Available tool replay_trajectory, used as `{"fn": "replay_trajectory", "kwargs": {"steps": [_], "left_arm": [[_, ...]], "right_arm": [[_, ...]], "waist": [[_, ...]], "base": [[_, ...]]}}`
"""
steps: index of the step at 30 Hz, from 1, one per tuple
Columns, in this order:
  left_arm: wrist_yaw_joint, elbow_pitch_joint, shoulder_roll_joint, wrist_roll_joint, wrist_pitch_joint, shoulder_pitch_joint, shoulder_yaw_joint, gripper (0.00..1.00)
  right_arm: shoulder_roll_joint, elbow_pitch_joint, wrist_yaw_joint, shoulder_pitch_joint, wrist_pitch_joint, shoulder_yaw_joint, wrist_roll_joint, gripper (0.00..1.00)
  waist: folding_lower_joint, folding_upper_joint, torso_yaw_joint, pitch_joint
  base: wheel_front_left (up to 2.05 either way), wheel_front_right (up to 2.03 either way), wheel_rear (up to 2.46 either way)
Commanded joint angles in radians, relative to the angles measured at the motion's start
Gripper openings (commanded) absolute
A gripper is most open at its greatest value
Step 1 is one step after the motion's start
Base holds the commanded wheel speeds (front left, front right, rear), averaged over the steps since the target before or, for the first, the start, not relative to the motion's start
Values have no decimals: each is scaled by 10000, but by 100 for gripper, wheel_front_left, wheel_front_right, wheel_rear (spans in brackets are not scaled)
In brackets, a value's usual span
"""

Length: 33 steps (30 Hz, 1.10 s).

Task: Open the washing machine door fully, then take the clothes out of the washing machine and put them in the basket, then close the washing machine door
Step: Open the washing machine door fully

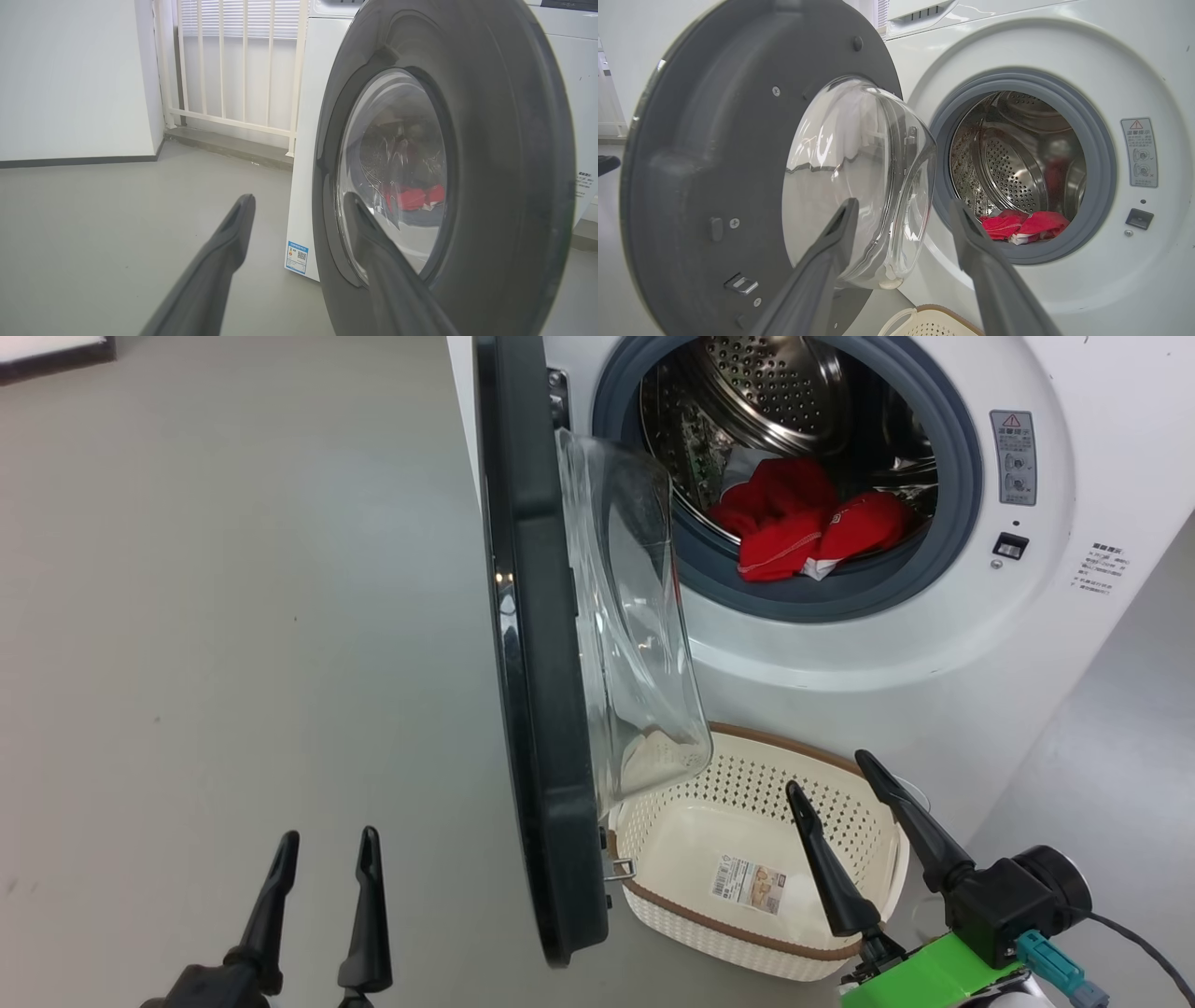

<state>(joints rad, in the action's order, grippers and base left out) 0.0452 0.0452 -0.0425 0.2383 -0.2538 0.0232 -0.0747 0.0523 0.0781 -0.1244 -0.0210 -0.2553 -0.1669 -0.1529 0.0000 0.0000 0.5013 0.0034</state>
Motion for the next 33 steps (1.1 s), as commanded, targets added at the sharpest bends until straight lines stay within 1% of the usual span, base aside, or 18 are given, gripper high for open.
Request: {"fn": "replay_trajectory", "kwargs": {"steps": [1, 7, 8, 9, 10, 11, 17, 21, 27, 33], "left_arm": [[98, -184, -79, -52, -80, -91, 267, 100], [77, -130, -78, -127, -80, -67, 245, 100], [72, -120, -78, -131, -80, -63, 240, 94], [68, -114, -78, -127, -80, -62, 236, 45], [60, -106, -78, -121, -80, -62, 224, 27], [54, -97, -78, -105, -80, -64, 210, 0], [29, -130, -78, -95, -80, -122, 150, 0], [16, -515, -78, -70, -80, -304, 156, 0], [5, -1619, -143, -293, -43, -694, 18, 0], [-30, -3162, -283, -401, 390, -1493, -125, 0]], "right_arm": [[-18, -225, -63, -127, -64, -210, -22, 100], [-19, -190, -63, -107, -64, -215, -116, 100], [-19, -190, -63, -98, -64, -223, -127, 100], [-19, -190, -63, -88, -64, -234, -130, 100], [-19, -187, -63, -75, -64, -245, -129, 100], [-19, -184, -63, -61, -64, -255, -128, 100], [-19, -159, -63, -40, -64, -270, -140, 100], [-20, -159, -63, -64, -64, -220, -146, 100], [-20, -159, -63, -93, -64, -180, -162, 100], [-20, -159, -63, -189, -64, -217, -99, 100]], "waist": [[0, 0, 19, -26], [0, 0, 28, -83], [0, 0, 26, -89], [0, 0, 22, -90], [0, 0, 20, -89], [0, 0, 18, -86], [0, 0, -11, -61], [0, 0, -17, -31], [0, 0, -36, -14], [0, 0, -83, 22]], "base": [[0, 0, 0], [0, 0, 0], [0, 0, 0], [0, 0, 0], [0, 0, 0], [0, 0, 0], [0, 0, 0], [0, 0, 0], [0, 0, 0], [0, 0, 0]]}}
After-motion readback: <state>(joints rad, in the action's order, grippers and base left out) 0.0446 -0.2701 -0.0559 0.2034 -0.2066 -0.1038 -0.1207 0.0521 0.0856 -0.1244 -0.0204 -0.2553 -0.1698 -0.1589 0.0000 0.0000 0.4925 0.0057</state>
